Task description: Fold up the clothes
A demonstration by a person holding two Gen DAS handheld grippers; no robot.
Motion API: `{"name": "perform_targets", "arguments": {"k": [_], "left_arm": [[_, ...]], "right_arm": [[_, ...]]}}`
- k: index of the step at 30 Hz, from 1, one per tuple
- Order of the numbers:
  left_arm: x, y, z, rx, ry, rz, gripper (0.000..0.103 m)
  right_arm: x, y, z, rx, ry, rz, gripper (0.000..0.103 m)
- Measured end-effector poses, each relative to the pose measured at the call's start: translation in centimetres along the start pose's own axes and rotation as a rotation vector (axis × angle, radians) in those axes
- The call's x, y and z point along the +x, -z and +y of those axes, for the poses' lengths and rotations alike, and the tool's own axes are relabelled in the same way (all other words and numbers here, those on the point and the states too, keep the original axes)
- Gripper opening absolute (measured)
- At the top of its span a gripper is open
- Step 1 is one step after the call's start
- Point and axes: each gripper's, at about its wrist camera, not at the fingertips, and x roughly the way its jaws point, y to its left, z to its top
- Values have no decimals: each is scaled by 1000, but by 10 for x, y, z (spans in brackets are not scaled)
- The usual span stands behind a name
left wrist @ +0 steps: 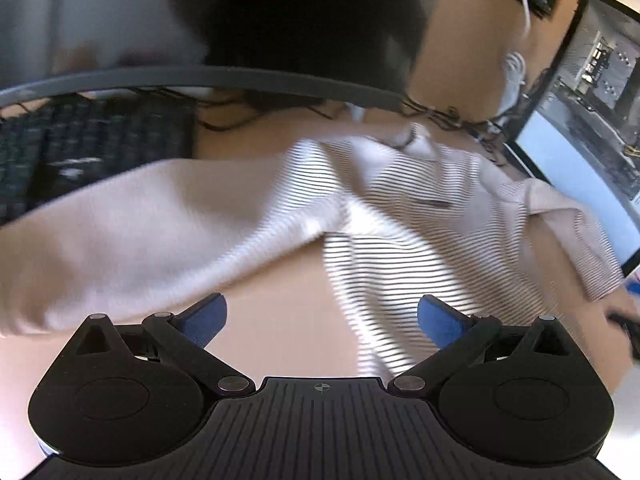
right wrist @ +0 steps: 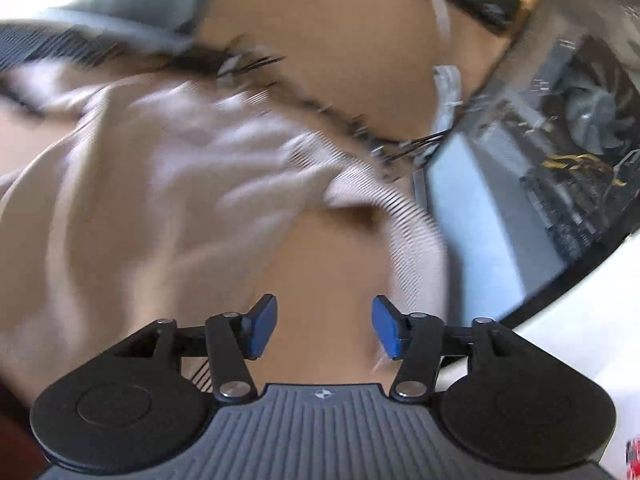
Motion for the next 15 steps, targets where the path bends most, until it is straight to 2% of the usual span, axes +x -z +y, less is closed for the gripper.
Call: {"name": "perform_targets", "arguments": {"k": [5,9,12,14,15], "left_arm": [[-8,13,13,24,-35,6,103],[-22,29,6,56,-36,-14,103],[-29,40,-3,72,-56,-23,103],[-31,45,-9,64,-96,-15,103],[-32,47,-12,60,-118,-11,103]], "right_arm": [[-32,14,58,-69,-171,24,65],[-33,9,92,-116,-266,-20,65],[-28,-5,112,-111,-344,-92,65],[-25,-18,122,-97,-403,-142,59],[-24,-23,127,-92,-428,-158,51]]}}
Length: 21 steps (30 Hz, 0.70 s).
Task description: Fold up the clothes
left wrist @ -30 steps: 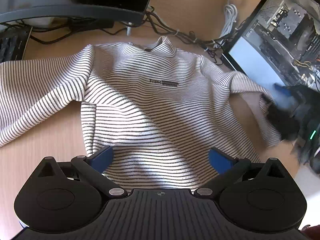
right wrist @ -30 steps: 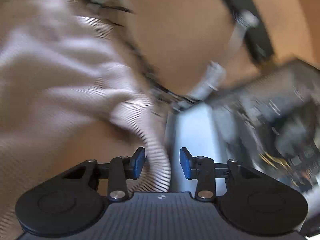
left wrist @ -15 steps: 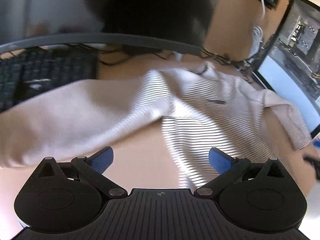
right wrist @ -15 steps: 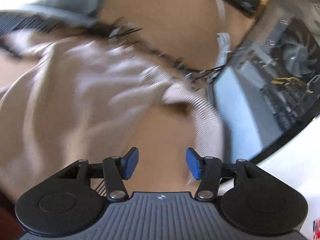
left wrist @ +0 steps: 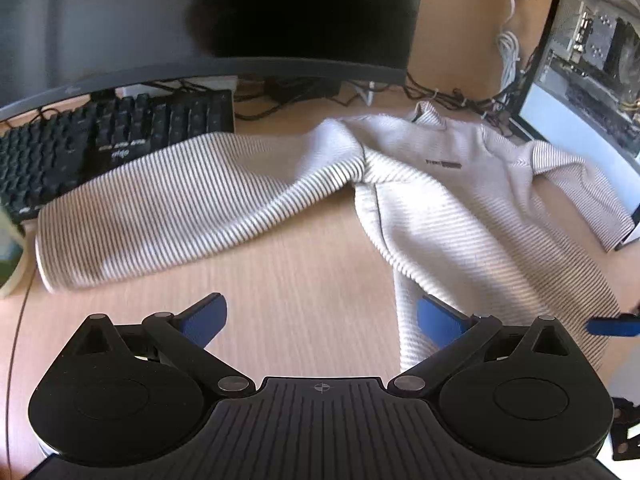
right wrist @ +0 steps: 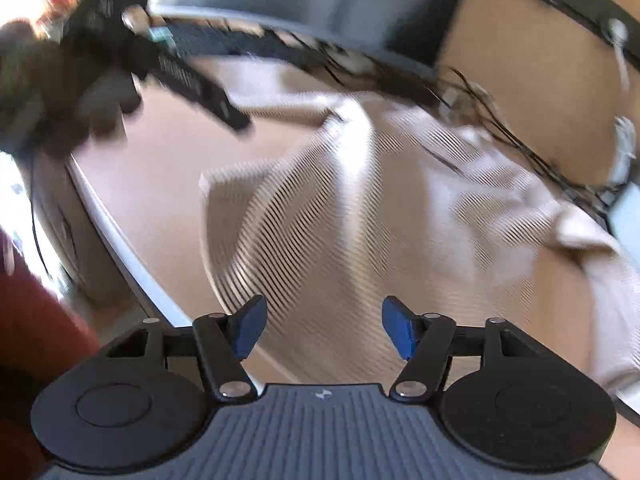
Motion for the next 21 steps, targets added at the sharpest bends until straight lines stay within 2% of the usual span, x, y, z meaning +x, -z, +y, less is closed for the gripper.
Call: {"name": "perform_targets", "arguments": {"k": [1,2,6,8,11,12,14,17,21], "left_arm": [[-1,2,-3,-4,-22,6,103],[-4,5,-5,-6,-44,11,103],[-18,16,-8,3,-160,26,103],[-29,22,-7,-3,-186,27,103],[-49,33,-8,26,-194,12,103],[-56,38,-10,51,-183,0,103],[-63,45,-19,112,-143,-16,103],[-51,48,-46,238,-99,-24,103],[-23,41,-91,443,-113,-103,103]], "right_arm": [[4,-5,5,-1,-24,-11,44],[8,-10,9,-2,-48,-21,42],[27,-21,40,-76,-118,-78,42],[41,-24,57,-144,-107,-80,41],[51,-23,66,-262,-27,-94,14],[52,-22,66,-293,-1,-101,11],[42,-27,48,-242,32,-117,5],[22,-37,14,-125,49,-137,5],[7,-45,-13,-24,33,-137,5]]}}
